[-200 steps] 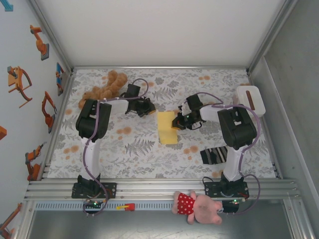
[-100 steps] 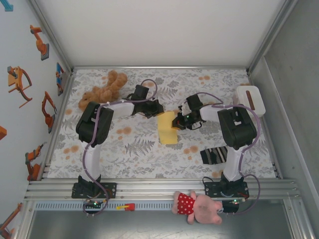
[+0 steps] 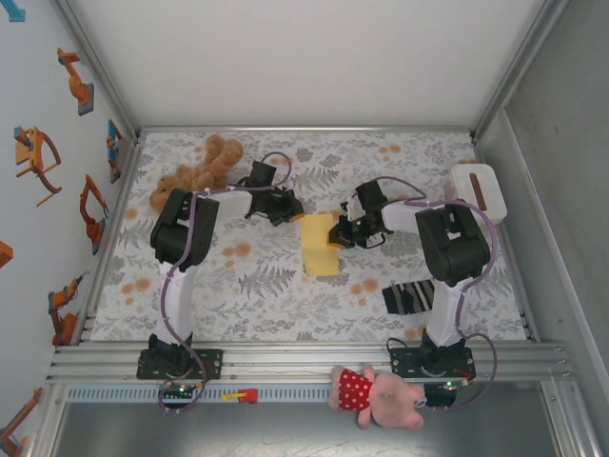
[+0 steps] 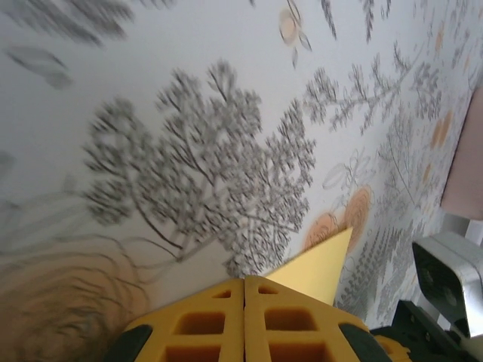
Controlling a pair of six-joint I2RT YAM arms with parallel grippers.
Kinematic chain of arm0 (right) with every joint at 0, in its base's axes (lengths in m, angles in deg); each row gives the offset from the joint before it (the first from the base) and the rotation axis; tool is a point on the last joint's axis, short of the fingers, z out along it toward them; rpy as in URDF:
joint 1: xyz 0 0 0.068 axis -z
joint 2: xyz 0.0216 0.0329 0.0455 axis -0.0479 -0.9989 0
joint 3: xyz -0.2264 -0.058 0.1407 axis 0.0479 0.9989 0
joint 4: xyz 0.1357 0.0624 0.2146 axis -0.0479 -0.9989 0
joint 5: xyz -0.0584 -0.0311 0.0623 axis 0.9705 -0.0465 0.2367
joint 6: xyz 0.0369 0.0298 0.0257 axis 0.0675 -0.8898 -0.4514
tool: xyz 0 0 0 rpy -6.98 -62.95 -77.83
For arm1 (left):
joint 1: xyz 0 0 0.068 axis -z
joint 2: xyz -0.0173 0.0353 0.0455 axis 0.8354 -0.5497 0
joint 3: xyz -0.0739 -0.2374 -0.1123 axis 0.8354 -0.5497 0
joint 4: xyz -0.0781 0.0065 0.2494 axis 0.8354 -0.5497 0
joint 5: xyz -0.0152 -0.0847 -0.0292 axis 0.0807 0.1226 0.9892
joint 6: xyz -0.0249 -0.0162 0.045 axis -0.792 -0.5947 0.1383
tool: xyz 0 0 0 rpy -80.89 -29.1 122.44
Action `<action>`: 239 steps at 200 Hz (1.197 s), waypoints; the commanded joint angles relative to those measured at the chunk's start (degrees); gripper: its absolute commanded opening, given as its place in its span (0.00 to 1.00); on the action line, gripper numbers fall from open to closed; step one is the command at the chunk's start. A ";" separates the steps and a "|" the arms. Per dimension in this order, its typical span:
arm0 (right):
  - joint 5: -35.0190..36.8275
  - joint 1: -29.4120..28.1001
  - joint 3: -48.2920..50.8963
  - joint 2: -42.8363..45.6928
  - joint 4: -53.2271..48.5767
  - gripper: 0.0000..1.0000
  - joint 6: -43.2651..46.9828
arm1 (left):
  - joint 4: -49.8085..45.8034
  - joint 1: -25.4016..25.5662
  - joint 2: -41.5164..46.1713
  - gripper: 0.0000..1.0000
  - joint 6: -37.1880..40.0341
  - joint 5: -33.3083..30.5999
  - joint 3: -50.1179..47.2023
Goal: Fold a paper plane with a square sheet of paper (pick it up from the middle)
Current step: First fold the square sheet of paper in half at the center of the table.
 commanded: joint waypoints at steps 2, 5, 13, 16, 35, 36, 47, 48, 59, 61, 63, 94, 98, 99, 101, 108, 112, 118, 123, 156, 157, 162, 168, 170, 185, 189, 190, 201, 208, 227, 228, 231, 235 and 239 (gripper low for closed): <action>19.53 0.97 5.44 -7.52 -10.33 0.00 0.46 | -6.30 -1.74 -0.29 0.07 3.33 -4.09 2.73; 19.53 0.94 5.42 -7.59 -10.33 0.00 0.48 | -6.55 -1.68 0.21 0.07 3.45 -4.09 2.89; 19.53 0.94 5.48 -7.51 -10.40 0.00 0.41 | -6.62 -1.37 1.72 0.07 3.46 -4.00 2.77; 19.53 0.93 5.43 -7.49 -10.41 0.00 0.39 | -6.60 -1.11 2.37 0.07 3.39 -4.00 2.64; 19.53 0.92 5.31 -7.48 -10.50 0.00 0.40 | -5.83 1.02 6.89 0.07 2.55 -4.02 0.52; 19.53 0.91 5.31 -7.45 -10.50 0.00 0.44 | -5.72 1.10 7.15 0.07 2.48 -3.97 0.31; 19.51 0.99 5.28 -7.39 -10.50 0.00 0.44 | -4.40 2.95 9.57 0.07 1.61 -3.83 -2.53; 19.52 0.99 5.30 -7.40 -10.50 0.00 0.42 | -4.35 3.04 9.81 0.07 1.53 -3.83 -2.79; 19.53 0.91 5.37 -7.28 -10.43 0.00 0.36 | -3.58 4.88 11.95 0.07 0.48 -3.83 -5.79; 19.49 0.93 5.33 -7.28 -10.41 0.00 0.34 | -3.43 5.17 12.17 0.07 0.35 -3.83 -6.44; 19.45 0.98 5.32 -7.25 -10.41 0.00 0.31 | -3.29 5.50 12.55 0.07 0.03 -3.83 -7.07; 19.27 0.93 5.43 -7.72 -10.23 0.00 0.23 | 0.58 10.21 16.00 0.07 -4.15 -2.80 -14.41; 19.27 0.93 5.53 -7.74 -10.11 0.00 0.25 | 0.71 10.65 16.10 0.07 -4.51 -2.78 -14.95; 19.27 0.92 5.51 -7.80 -10.13 0.00 0.24 | 0.71 10.71 16.11 0.07 -4.56 -2.86 -15.07; 19.27 0.93 5.54 -7.78 -10.14 0.00 0.29 | 0.71 10.93 16.17 0.07 -4.65 -2.91 -15.15; 19.22 0.98 5.60 -7.85 -10.13 0.00 0.24 | 0.67 11.51 16.16 0.07 -5.04 -3.03 -15.87; 19.26 0.92 5.60 -7.86 -10.10 0.00 0.24 | 0.68 11.70 16.12 0.07 -5.10 -3.03 -16.19; 19.27 0.96 5.65 -7.87 -10.10 0.00 0.27 | 0.71 11.82 15.95 0.07 -5.26 -3.12 -16.64; 19.27 0.99 5.60 -7.88 -10.13 0.00 0.22 | 0.83 11.84 15.57 0.07 -5.56 -3.21 -17.04; 19.27 0.93 5.45 -8.10 -10.32 0.00 0.27 | 4.09 11.99 13.12 0.07 -7.57 -1.66 -18.18; 19.27 0.96 5.47 -8.11 -10.32 0.00 0.29 | 4.12 12.00 13.07 0.07 -7.63 -1.60 -18.27; 19.35 0.91 5.53 -8.11 -10.41 0.00 0.31 | 4.48 11.93 12.78 0.07 -7.69 -1.56 -18.34; 19.44 0.94 5.49 -8.10 -10.41 0.00 0.31 | 4.38 11.95 12.52 0.07 -7.53 -1.70 -18.44; 19.49 0.98 5.49 -8.07 -10.41 0.00 0.31 | 4.38 11.94 12.44 0.07 -7.46 -1.71 -18.55; 19.78 0.93 5.54 -8.11 -10.50 0.00 0.34 | 4.39 11.80 11.94 0.07 -7.28 -1.85 -19.40; 19.79 0.97 5.54 -8.12 -10.50 0.00 0.33 | 4.55 11.77 11.85 0.07 -7.18 -1.89 -19.84; 19.79 0.94 5.56 -8.12 -10.50 0.00 0.32 | 4.57 11.75 11.83 0.07 -7.17 -1.85 -19.97; 19.96 0.94 5.59 -8.13 -10.50 0.00 0.32 | 4.99 11.48 11.80 0.07 -7.05 -2.33 -21.37; 20.05 0.94 5.58 -8.17 -10.58 0.00 0.32 | 5.50 11.32 11.92 0.07 -6.83 -2.55 -22.49; 20.43 0.92 5.45 -8.30 -10.98 0.00 0.31 | 6.75 11.16 13.03 0.07 -6.23 -4.42 -25.68; 20.46 0.91 5.43 -8.35 -11.00 0.00 0.35 | 6.85 11.10 13.12 0.07 -6.26 -4.48 -25.84; 20.50 0.91 5.41 -8.31 -11.05 0.00 0.36 | 7.10 11.04 13.27 0.07 -6.34 -4.53 -26.34; 20.66 0.94 5.40 -8.26 -11.13 0.00 0.31 | 7.55 10.91 13.59 0.07 -6.43 -4.53 -27.07; 20.75 0.91 5.36 -8.22 -11.14 0.00 0.31 | 8.03 10.78 13.77 0.07 -6.47 -4.53 -27.80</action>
